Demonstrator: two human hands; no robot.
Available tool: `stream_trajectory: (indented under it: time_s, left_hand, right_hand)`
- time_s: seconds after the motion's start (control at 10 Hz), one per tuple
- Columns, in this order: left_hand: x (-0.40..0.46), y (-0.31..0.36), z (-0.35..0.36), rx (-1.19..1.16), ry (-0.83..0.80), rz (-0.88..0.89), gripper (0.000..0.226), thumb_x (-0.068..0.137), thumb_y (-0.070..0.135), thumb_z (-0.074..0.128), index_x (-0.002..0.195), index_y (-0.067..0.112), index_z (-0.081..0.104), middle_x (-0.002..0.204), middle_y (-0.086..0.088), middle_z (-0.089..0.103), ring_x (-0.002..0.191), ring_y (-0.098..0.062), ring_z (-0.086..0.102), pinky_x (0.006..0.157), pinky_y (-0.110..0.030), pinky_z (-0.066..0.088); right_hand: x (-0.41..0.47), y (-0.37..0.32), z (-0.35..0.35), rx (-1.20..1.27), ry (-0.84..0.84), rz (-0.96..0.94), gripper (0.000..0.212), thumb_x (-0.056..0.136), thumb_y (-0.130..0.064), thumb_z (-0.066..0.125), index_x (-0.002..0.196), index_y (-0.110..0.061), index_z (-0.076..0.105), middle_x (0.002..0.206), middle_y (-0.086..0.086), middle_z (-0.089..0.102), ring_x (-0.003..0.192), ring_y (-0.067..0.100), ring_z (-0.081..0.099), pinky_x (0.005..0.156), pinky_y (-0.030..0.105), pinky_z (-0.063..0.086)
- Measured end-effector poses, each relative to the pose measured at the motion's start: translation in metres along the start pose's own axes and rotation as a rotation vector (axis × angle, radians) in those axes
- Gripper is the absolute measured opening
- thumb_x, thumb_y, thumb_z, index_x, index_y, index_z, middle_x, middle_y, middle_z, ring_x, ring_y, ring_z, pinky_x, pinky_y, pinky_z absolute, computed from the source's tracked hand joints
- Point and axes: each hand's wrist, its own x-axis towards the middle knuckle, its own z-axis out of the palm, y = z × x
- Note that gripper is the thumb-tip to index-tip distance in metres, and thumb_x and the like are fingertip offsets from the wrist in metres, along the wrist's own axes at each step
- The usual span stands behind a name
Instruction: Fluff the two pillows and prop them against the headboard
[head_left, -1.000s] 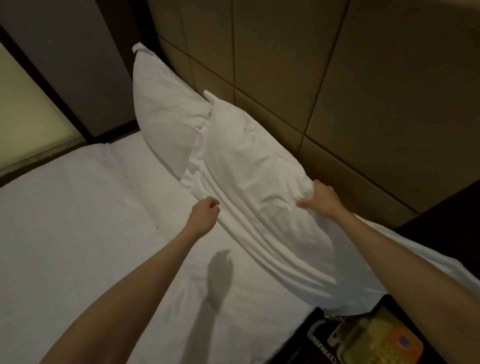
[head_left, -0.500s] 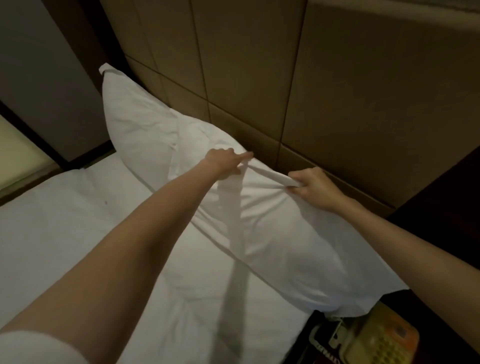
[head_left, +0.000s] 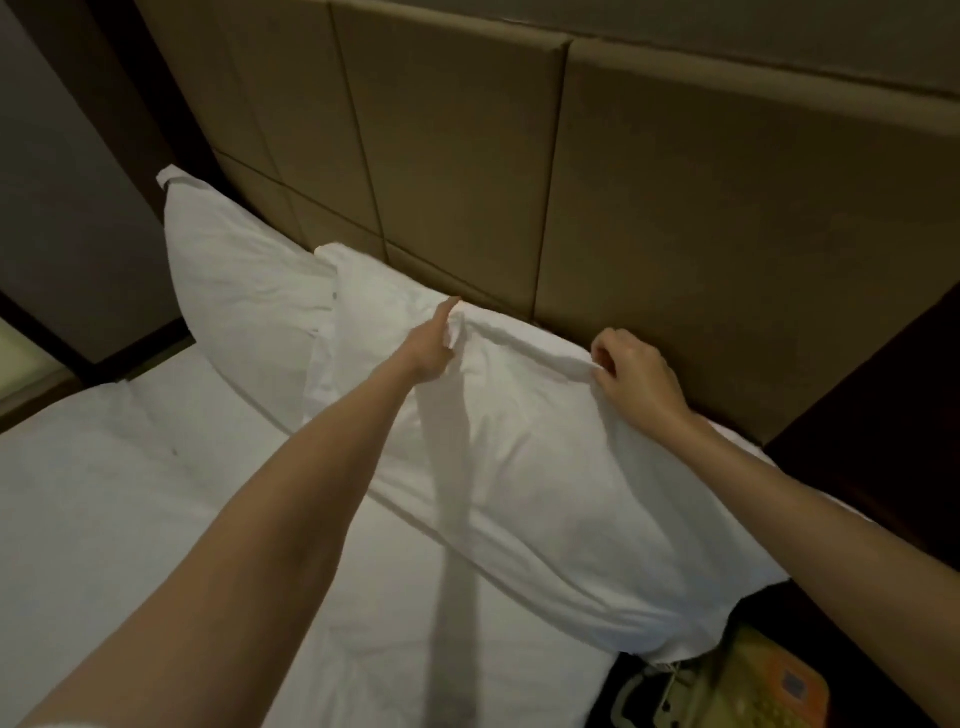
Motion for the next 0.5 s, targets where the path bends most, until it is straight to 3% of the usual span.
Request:
stream_trajectory:
  time_s: [0.1,0.2,0.3,0.4,0.5]
  left_hand:
    - [-0.011,-0.016,0.002,0.0,0.036,-0.075,0.054,0.095,0.009,0.045,0.146,0.015,0.031,0.135,-0.02,0.054,0.12,-0.037,0.052,0.1,-0.041,0.042]
    - [-0.027,-0.02,-0.005,-0.026,0.108,-0.141,0.037,0.096,0.014,0.044,0.132,0.009,0.051,0.133,-0.018,0.056,0.119,-0.034,0.054,0.1,-0.039,0.042]
    - [-0.049,-0.018,-0.019,-0.041,0.125,-0.147,0.031,0.095,0.01,0.04,0.118,0.007,0.061,0.121,-0.017,0.064,0.109,-0.032,0.059,0.088,-0.037,0.048]
    - [-0.078,-0.013,-0.038,-0.087,0.107,-0.132,0.03,0.096,0.008,0.038,0.11,0.005,0.064,0.104,-0.016,0.071,0.092,-0.027,0.067,0.075,-0.03,0.049]
    - [-0.104,-0.013,-0.057,-0.132,0.177,-0.123,0.031,0.095,0.007,0.037,0.105,0.003,0.066,0.096,-0.015,0.072,0.084,-0.024,0.067,0.081,-0.034,0.052]
  right_hand:
    - [-0.009,0.007,0.009,-0.01,-0.017,-0.04,0.013,0.088,-0.003,0.052,0.094,-0.007,0.062,0.101,0.009,0.058,0.089,0.027,0.054,0.075,0.043,0.047]
    - [-0.012,0.006,0.012,-0.018,0.055,-0.055,0.016,0.086,0.001,0.052,0.091,-0.005,0.067,0.1,0.01,0.062,0.093,0.028,0.053,0.08,0.038,0.041]
    - [-0.013,-0.003,0.008,0.05,0.116,-0.063,0.017,0.085,0.002,0.052,0.087,-0.006,0.067,0.094,0.008,0.064,0.089,0.026,0.054,0.079,0.036,0.039]
    - [-0.014,-0.021,0.004,0.177,0.134,-0.052,0.016,0.085,0.001,0.053,0.085,-0.008,0.066,0.086,0.001,0.061,0.081,0.021,0.056,0.073,0.036,0.049]
    - [-0.014,-0.045,-0.003,0.26,0.176,-0.04,0.016,0.085,-0.001,0.053,0.083,-0.011,0.067,0.081,-0.005,0.057,0.075,0.016,0.056,0.068,0.032,0.05]
